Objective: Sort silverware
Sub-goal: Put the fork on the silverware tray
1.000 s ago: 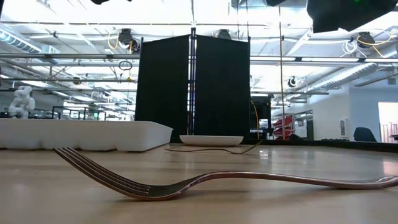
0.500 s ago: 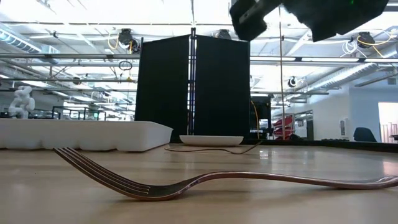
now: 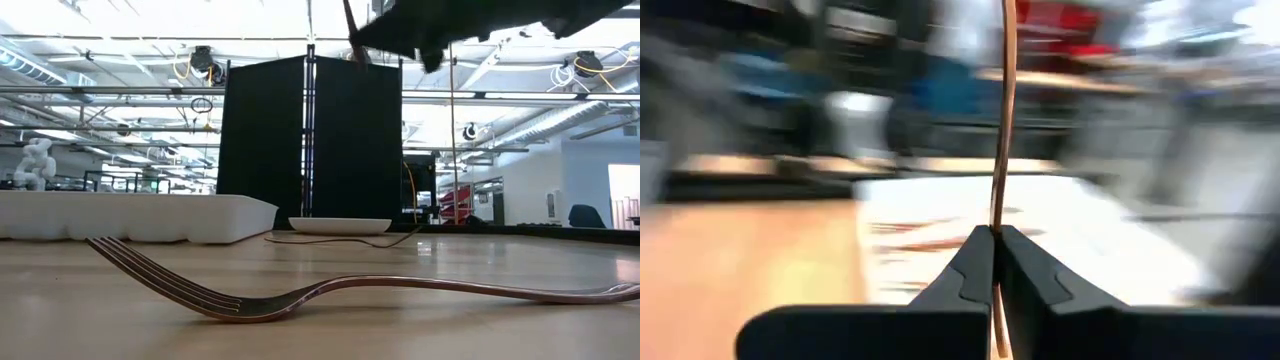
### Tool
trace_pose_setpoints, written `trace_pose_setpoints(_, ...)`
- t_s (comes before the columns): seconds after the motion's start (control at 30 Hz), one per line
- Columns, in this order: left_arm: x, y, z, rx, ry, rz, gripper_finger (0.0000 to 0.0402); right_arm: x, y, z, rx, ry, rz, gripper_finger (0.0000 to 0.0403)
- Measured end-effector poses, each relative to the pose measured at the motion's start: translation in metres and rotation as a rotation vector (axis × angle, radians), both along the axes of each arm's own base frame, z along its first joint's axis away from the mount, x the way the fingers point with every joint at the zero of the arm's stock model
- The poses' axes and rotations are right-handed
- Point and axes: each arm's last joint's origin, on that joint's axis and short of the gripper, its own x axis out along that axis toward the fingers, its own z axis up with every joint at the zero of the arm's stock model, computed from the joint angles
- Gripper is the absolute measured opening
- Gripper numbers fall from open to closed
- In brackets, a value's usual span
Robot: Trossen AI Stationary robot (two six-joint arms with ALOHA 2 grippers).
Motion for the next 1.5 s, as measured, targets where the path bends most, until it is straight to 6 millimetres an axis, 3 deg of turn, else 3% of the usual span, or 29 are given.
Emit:
trace_pose_setpoints(0.13, 0.014, 0.012, -0.017, -0.03, -0.016, 0.224, 0.0196, 0.001, 0.003, -0.008, -0.095, 0.012, -0.303, 0.0)
trace_pose_setpoints(0.3, 0.034, 0.035, -0.024, -0.067, -0.09, 0.321, 0.0196, 0.003, 0.007, -0.02, -0.21, 0.081, -0.508, 0.0)
trace_pose_setpoints(0.43, 0.041, 0.05, -0.017, -0.112, -0.162, 0.323, 0.0196, 0.002, 0.006, -0.031, -0.339, 0.209, -0.688, 0.0)
trace_pose_setpoints(0.67, 0.047, 0.071, -0.012, -0.184, -0.238, 0.323, 0.0196, 0.008, -0.003, -0.059, -0.635, 0.542, -0.849, 0.0)
trace_pose_setpoints(0.9, 0.052, 0.09, -0.023, -0.32, -0.236, 0.35, 0.0196, 0.016, -0.024, -0.078, -0.76, 0.745, -0.93, 0.0)
trace_pose_setpoints(1.1, 0.055, 0.108, -0.038, -0.423, -0.245, 0.466, 0.0196, 0.034, -0.036, -0.062, -0.747, 0.765, -0.966, 0.0)
trace_pose_setpoints(1.5, 0.059, 0.139, -0.039, -0.629, -0.327, 0.45, 0.0195, 0.05, -0.045, -0.05, -0.743, 0.719, -0.875, 0.0)
